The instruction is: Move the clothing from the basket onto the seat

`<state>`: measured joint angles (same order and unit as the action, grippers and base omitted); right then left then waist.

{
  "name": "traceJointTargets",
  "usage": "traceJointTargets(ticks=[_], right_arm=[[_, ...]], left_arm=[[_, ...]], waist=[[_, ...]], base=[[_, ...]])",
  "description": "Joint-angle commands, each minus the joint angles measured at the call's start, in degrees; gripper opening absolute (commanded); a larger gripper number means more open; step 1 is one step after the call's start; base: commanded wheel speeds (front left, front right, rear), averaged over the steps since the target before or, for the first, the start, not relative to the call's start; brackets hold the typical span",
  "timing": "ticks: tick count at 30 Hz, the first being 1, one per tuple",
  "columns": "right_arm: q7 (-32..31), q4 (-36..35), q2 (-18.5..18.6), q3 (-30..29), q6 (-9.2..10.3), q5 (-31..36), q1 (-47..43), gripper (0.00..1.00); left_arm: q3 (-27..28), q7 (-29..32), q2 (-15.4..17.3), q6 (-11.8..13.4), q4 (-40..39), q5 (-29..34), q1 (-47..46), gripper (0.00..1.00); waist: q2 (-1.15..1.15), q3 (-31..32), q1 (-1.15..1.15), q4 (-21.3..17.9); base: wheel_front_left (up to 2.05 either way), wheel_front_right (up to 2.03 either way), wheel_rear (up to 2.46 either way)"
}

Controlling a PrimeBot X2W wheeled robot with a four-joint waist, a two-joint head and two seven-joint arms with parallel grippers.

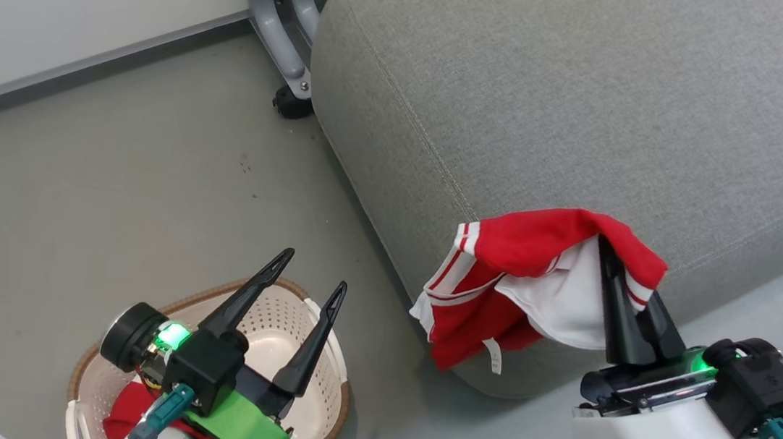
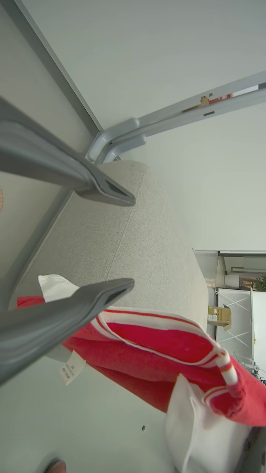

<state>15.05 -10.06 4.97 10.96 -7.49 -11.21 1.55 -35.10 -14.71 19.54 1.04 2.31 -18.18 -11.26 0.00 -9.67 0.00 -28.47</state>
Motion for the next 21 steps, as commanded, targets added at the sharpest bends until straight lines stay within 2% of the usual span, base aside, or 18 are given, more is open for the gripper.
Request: traceJointTargets(ticks=[1,7,11,16,21], right_arm=[[0.2,-1.0,-0.4,-0.9,0.0,-0.4,-0.6,0.0],[0.2,-3.3,-1.5,-4.6,0.01,0.0,-1.6,0.0],[0.2,-4.3,-1.8,-6.2,0.0,-1.1,2.6,0.0],[0.2,-4.1,-1.9,-9.8,0.0,-3.3,12.3,0.0],[0.2,-1.5,2.3,-15.6,0.01,-4.8,25.4,0.0]], left_arm=[[0.0,0.3,1.1,-0.4,0.0,0.1,-0.5,1.0],[-1.4,2.0,1.1,-1.9,0.4,0.3,-2.6,1.0],[-2.3,3.6,1.5,-2.5,-0.4,0.7,-3.8,1.0],[-2.8,5.7,2.6,-1.9,-2.4,2.3,-5.1,1.0],[-2.7,8.4,3.9,-1.4,-6.3,3.6,-7.1,1.0]], waist=[[0.0,-3.8,0.0,-2.8],[0.0,-6.2,0.0,-3.3],[0.0,-8.5,0.0,-3.5],[0.0,-12.9,0.0,-3.4],[0.0,-19.0,0.0,-0.8]], base=[[0.0,0.0,0.0],[0.0,0.0,0.0],[0.0,0.0,0.0],[0.0,0.0,0.0],[0.0,0.0,0.0]])
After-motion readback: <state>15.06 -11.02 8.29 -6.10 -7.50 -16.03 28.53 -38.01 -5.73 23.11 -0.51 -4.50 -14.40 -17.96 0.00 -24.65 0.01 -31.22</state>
